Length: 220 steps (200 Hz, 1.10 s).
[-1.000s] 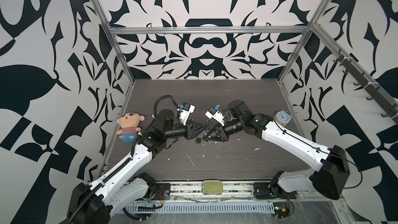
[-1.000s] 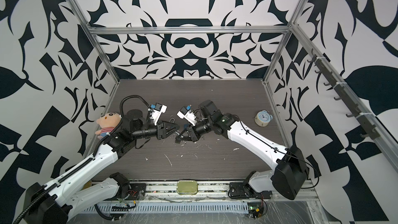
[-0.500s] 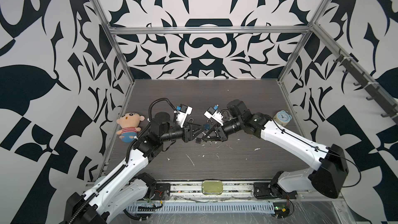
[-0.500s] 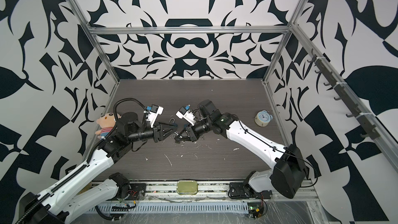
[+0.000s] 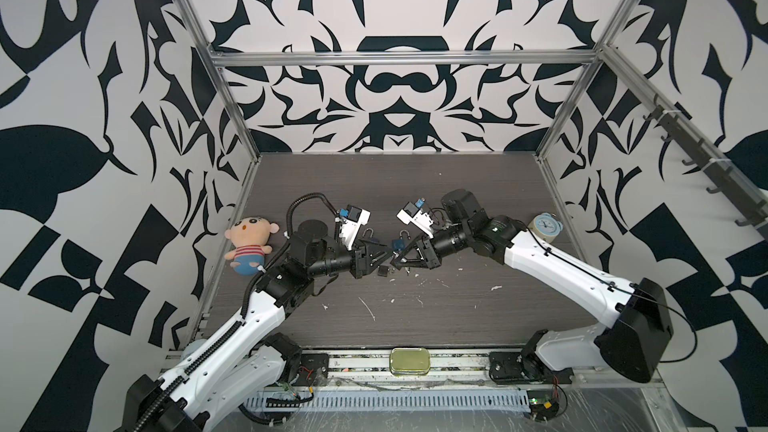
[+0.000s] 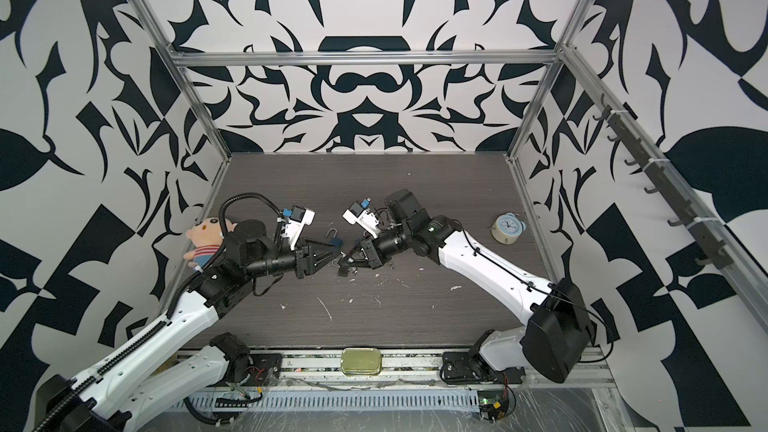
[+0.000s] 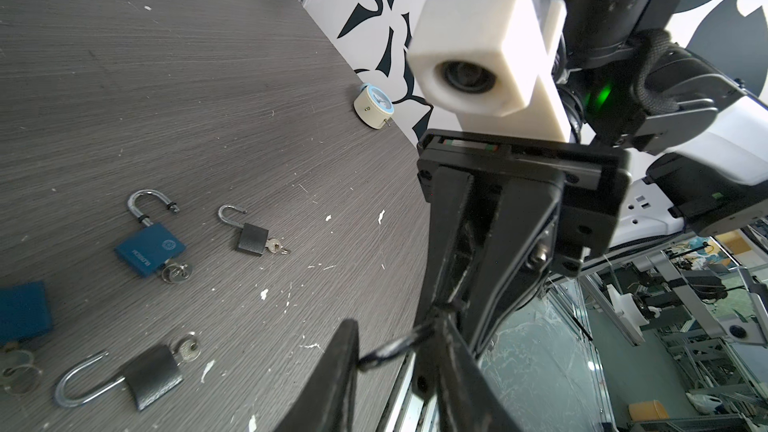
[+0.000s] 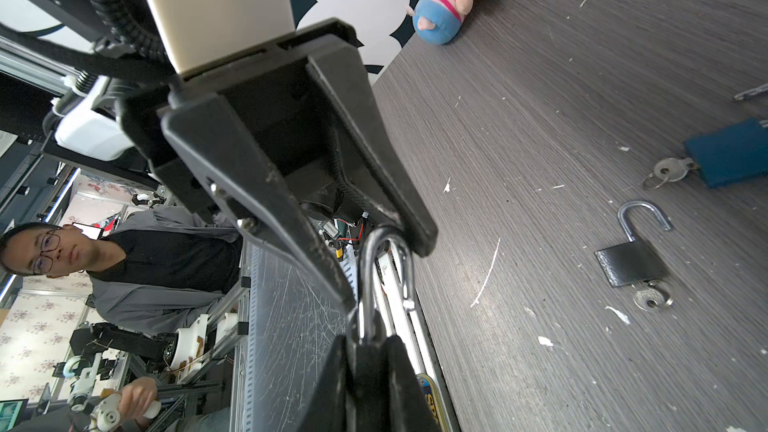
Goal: Lock with the key
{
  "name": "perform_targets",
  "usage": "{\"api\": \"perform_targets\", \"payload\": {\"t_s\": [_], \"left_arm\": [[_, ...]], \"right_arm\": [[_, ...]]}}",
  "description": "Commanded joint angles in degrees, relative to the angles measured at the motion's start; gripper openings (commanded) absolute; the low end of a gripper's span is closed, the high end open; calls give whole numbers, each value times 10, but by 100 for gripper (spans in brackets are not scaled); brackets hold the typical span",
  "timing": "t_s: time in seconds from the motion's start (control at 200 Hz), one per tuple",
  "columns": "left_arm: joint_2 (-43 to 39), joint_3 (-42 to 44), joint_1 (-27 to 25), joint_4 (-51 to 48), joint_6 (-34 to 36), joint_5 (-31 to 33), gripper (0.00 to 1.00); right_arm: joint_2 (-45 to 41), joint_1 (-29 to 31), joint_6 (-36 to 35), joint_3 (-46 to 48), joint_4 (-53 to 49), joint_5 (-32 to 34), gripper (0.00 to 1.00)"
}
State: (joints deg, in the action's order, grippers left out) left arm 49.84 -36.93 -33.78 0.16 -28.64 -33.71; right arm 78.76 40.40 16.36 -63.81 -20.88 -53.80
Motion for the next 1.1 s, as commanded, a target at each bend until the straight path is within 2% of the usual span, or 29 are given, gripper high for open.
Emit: {"api": "perform_targets", "payload": {"t_s": [0.0,0.605,0.82,1.035,1.095], "left_arm": [[-15,11,-2,-3,6,8,33],[-15,12,-2,-1,4,11,25],[-12,11,-2,0,5,10,16],[-3,11,-2,2,4,8,0],[-2,11,-2,2,4,9,0]], "right_arm": [[-8,-2,4,-25,29,-23,0],[-13,-1,19,-22,41,-41,0],[-16,-1,26,-19,48,-44,0],[-19,-1,37,-17,59,-57,0],[-23,-1,44,-14,68,-63,0]]}}
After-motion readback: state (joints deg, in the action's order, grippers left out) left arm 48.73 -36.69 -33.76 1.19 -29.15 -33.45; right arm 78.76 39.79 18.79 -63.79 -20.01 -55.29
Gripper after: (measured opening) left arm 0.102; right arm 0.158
